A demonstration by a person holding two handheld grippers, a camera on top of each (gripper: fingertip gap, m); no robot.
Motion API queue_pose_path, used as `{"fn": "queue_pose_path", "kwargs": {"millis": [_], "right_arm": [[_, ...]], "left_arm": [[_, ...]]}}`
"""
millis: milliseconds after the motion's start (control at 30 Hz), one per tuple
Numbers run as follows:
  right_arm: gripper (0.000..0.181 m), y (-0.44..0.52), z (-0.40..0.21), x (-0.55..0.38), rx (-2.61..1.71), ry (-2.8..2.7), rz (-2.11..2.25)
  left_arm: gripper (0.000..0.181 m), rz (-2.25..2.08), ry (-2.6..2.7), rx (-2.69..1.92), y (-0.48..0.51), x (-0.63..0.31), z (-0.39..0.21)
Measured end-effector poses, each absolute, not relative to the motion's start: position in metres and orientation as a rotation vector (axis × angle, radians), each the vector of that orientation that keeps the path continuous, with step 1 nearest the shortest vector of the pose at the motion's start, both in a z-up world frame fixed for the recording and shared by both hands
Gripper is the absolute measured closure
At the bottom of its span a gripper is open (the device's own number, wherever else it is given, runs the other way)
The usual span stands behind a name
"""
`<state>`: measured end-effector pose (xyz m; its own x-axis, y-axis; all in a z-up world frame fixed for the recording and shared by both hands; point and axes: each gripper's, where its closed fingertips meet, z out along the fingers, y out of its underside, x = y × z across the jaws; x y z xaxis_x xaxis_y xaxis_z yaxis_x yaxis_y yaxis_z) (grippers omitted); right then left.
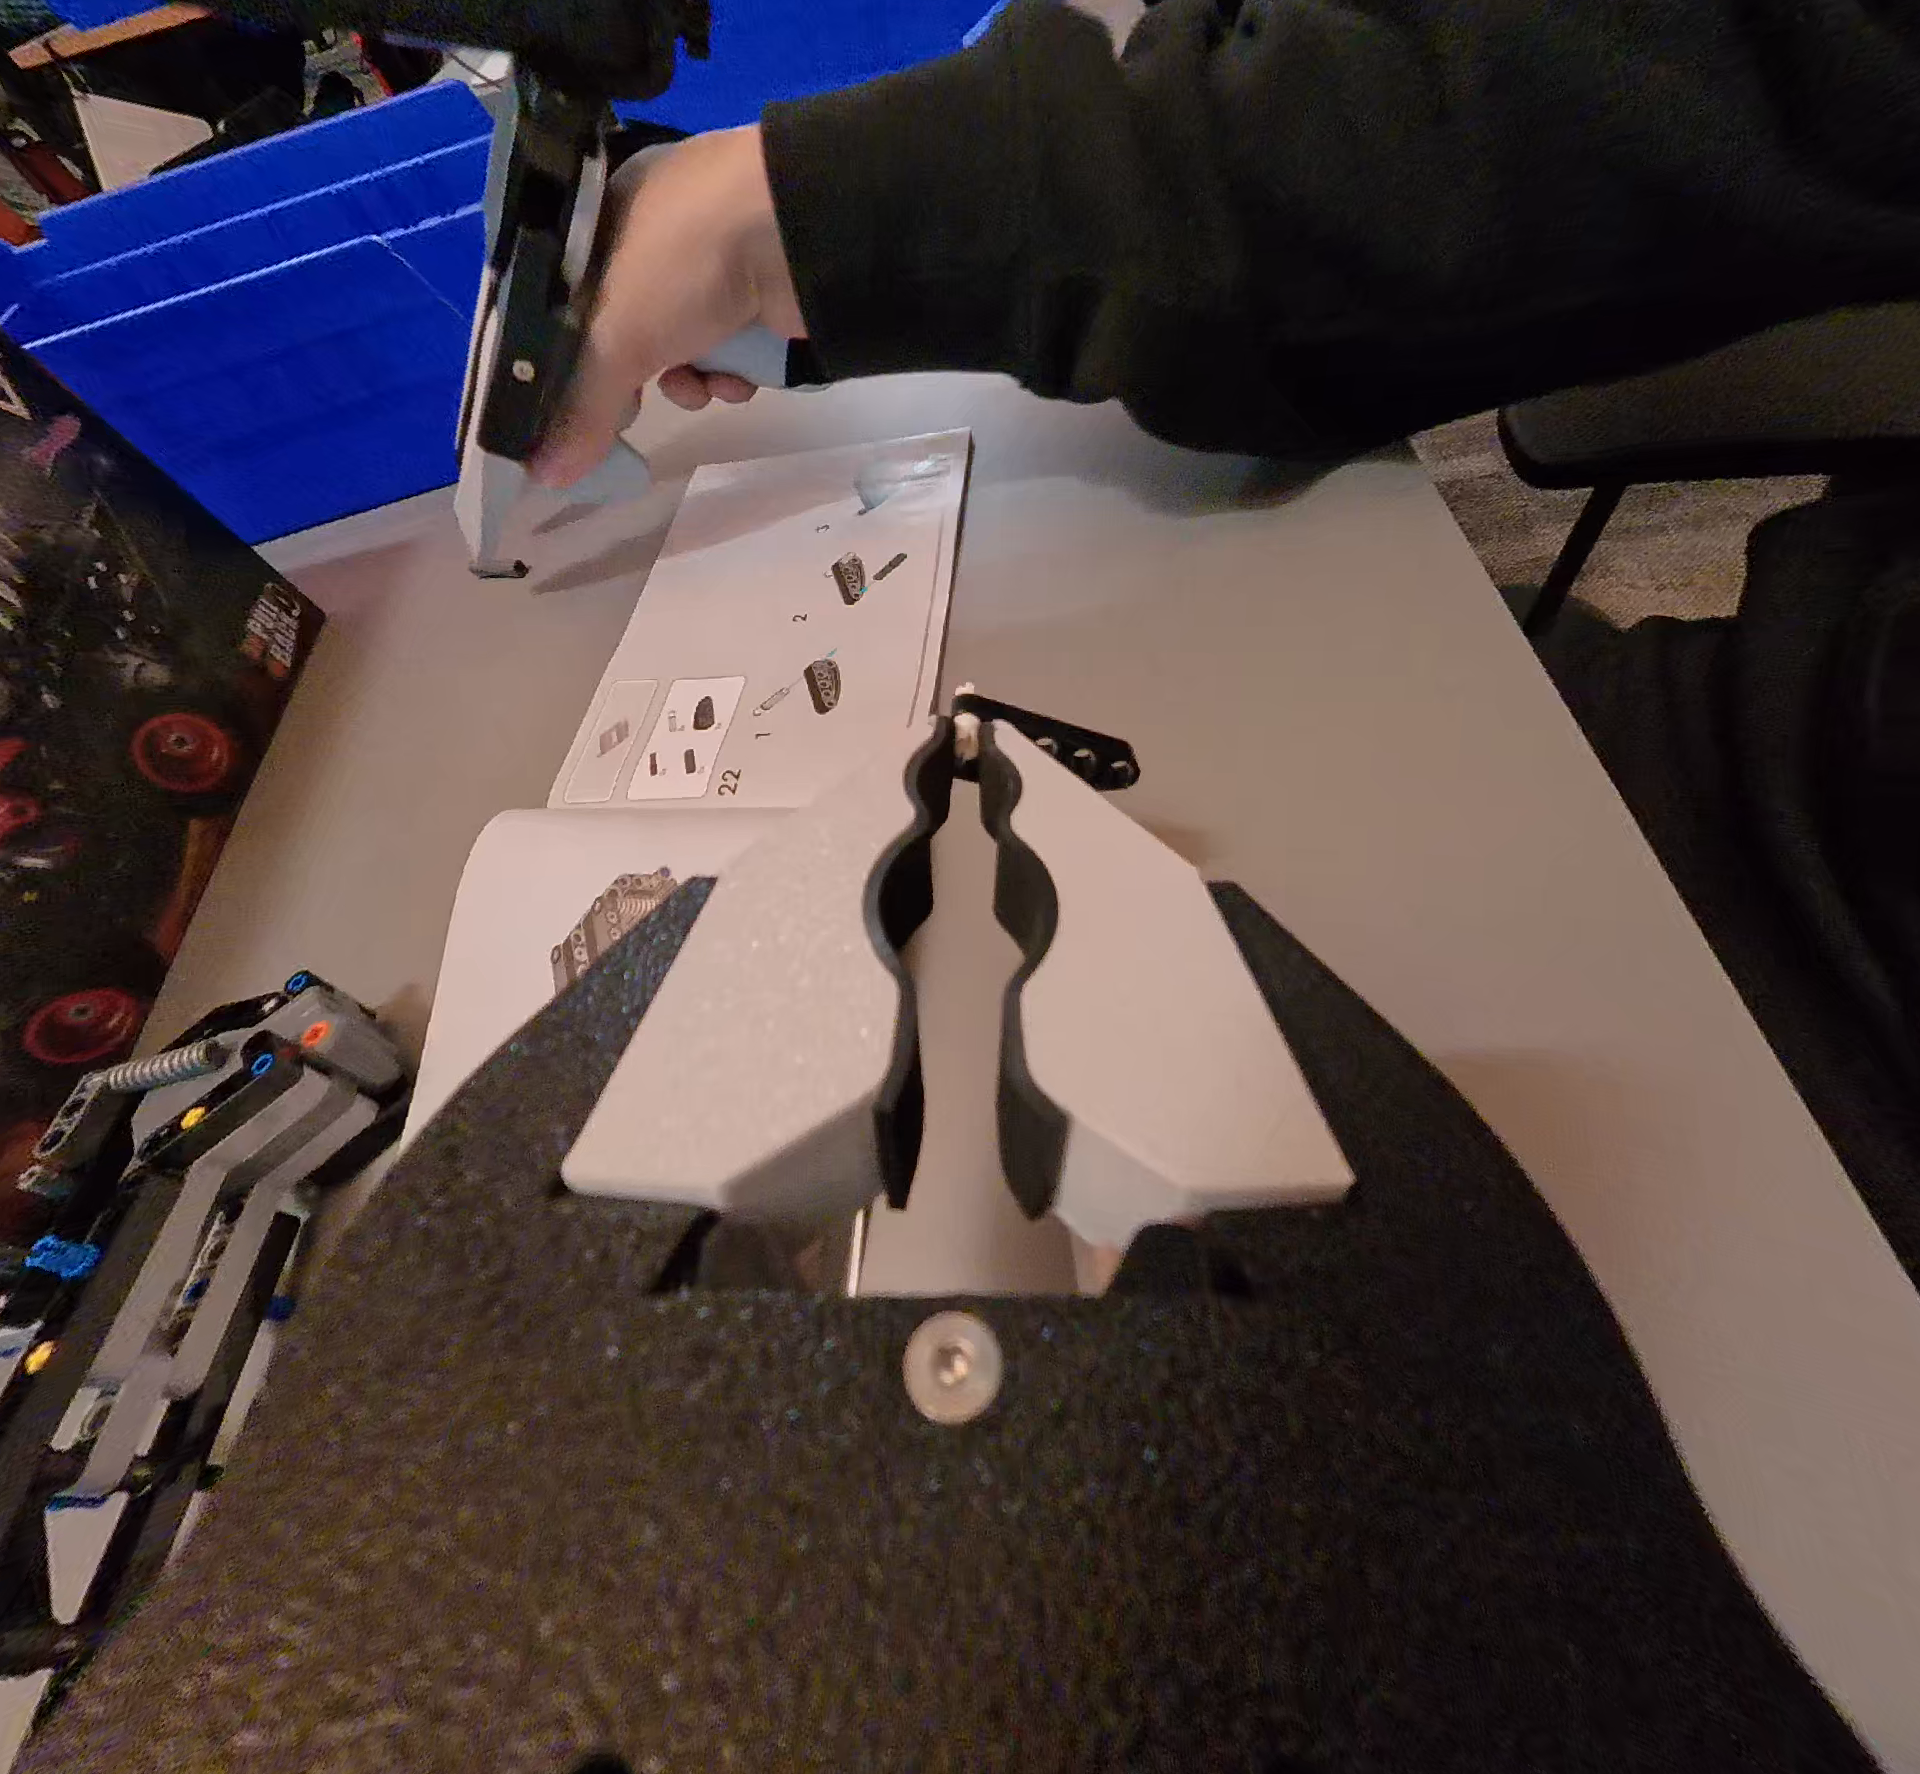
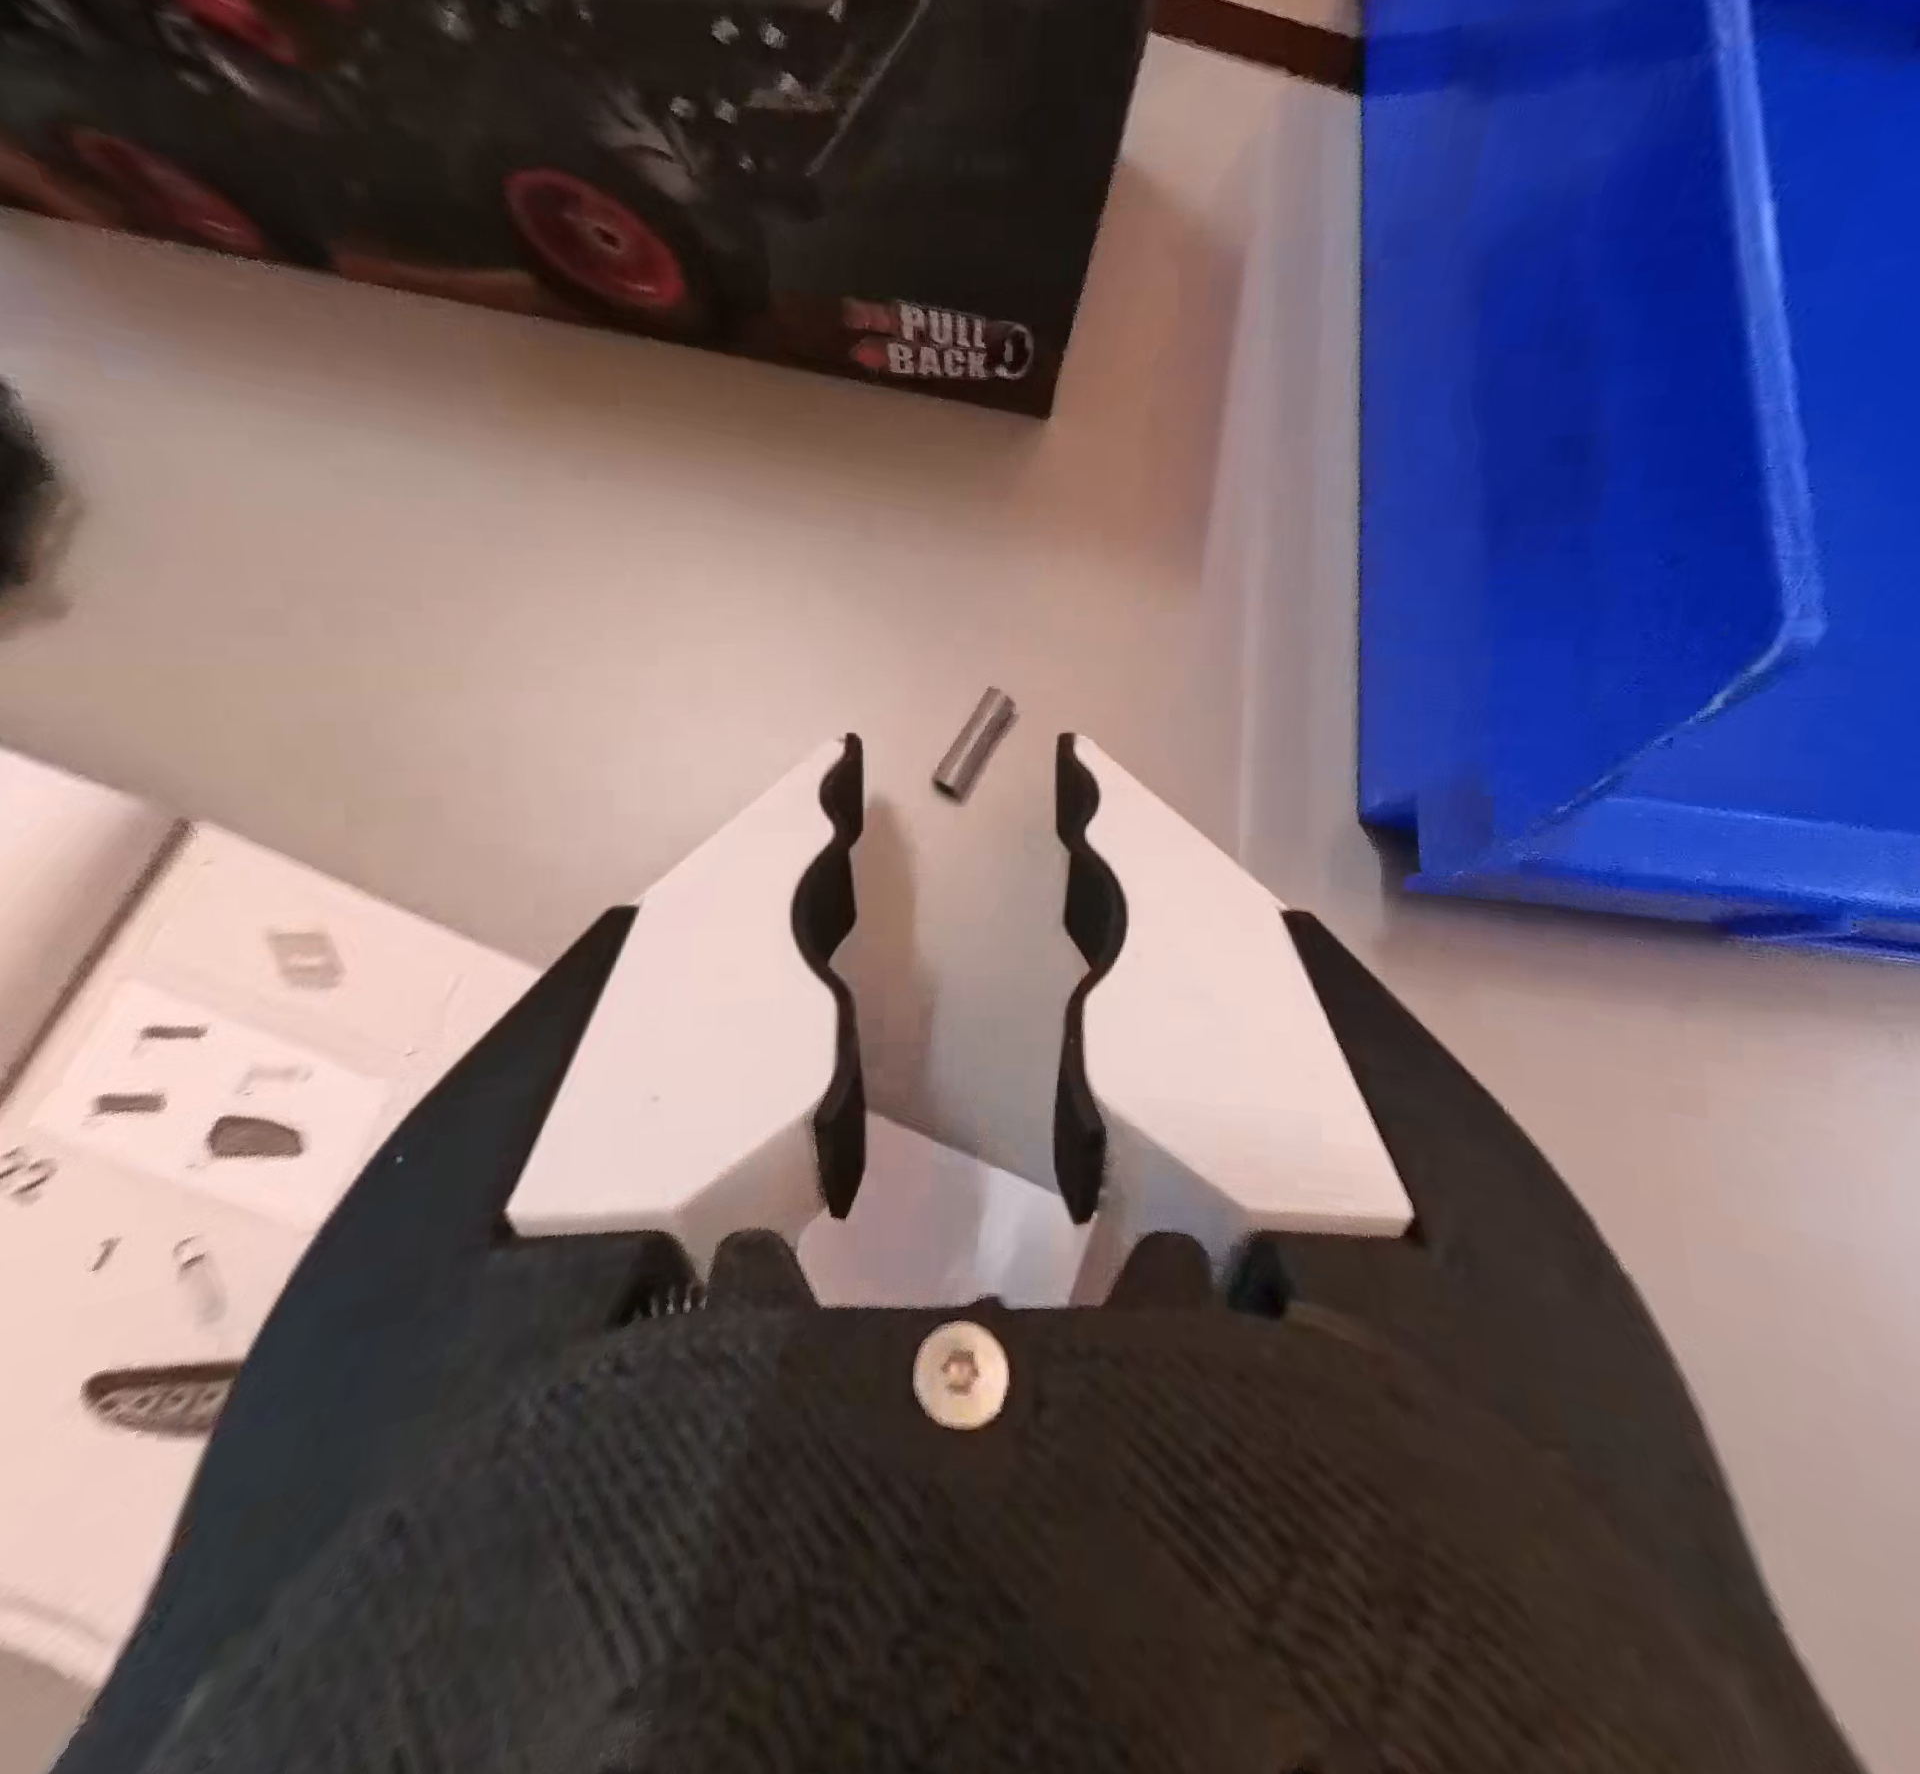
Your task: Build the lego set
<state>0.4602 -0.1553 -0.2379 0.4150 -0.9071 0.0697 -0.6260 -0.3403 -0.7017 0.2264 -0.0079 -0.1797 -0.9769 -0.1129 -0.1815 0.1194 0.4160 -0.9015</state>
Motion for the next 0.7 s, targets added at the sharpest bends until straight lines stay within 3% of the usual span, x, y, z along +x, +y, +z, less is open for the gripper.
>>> {"fn": "queue_pose_path", "kwargs": {"millis": [167,300,567,700], "right_arm": [[0.152,-0.160,-0.257,0.464,-2.092,1.371,-0.598],[0.177,-0.156,-0.258,0.467,-2.038,1.353,-0.592],[0.177,-0.146,-0.255,0.455,-2.166,1.099,-0.556],[0.177,-0.084,-0.190,0.406,-2.041,0.482,-0.678]], "left_arm": [[0.179,-1.642,2.448,-0.012,-0.004,0.226,-0.175],[0.179,-1.678,2.448,-0.027,-0.003,0.226,-0.174],[0.179,-1.681,2.433,-0.043,-0.002,0.227,-0.174],[0.179,-1.670,2.337,-0.105,0.009,0.240,-0.163]]}}
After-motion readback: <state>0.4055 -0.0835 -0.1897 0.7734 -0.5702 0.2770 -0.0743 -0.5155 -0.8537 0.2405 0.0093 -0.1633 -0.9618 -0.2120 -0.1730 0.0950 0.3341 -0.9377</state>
